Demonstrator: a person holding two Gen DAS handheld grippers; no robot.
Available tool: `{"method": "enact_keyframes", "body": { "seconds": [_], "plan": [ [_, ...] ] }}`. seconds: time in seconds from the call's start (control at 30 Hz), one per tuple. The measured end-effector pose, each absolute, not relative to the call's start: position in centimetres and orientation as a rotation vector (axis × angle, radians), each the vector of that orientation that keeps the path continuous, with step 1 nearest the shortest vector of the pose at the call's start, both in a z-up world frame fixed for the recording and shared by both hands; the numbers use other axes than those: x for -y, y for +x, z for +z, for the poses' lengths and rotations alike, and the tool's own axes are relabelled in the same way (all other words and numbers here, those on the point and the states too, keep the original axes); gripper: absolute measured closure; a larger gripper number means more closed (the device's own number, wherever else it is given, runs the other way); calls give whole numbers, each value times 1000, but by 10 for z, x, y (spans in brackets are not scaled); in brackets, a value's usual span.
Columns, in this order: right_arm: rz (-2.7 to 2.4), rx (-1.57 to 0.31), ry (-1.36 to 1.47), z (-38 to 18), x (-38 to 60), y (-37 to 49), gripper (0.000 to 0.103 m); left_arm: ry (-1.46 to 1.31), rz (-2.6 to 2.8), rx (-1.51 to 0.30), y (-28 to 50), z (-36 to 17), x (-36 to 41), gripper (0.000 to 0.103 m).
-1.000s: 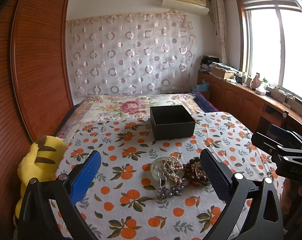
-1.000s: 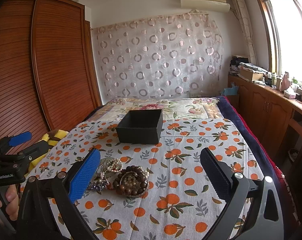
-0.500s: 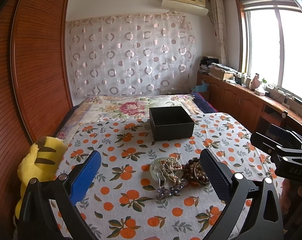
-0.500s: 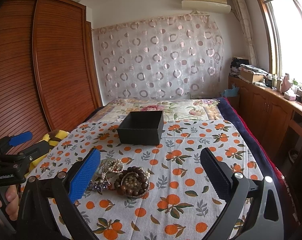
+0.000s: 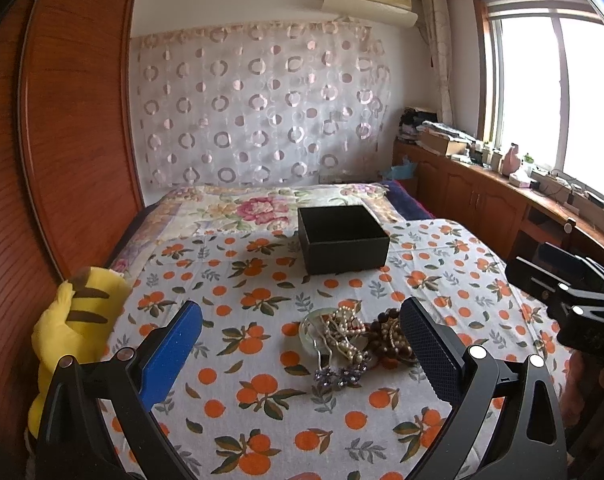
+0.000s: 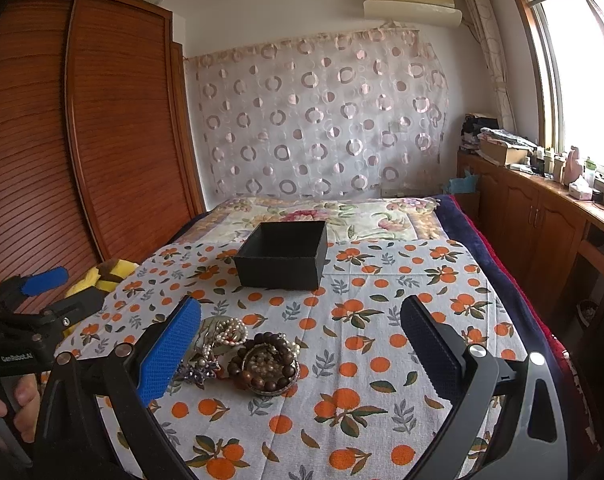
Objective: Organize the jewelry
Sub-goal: 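Lower the left gripper onto the silver hairpins with flower ornaments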
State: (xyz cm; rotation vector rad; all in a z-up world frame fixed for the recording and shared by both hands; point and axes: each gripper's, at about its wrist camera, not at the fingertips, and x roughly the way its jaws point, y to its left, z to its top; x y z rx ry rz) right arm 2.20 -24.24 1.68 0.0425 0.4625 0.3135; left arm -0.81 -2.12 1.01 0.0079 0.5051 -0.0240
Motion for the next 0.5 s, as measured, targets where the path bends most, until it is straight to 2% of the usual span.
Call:
{"method": "enact_keyframes", "body": {
  "seconds": [0.5],
  "plan": [
    [388, -548, -14, -25, 233, 39, 2, -6, -154, -711, 30, -62, 5, 8]
  ]
}}
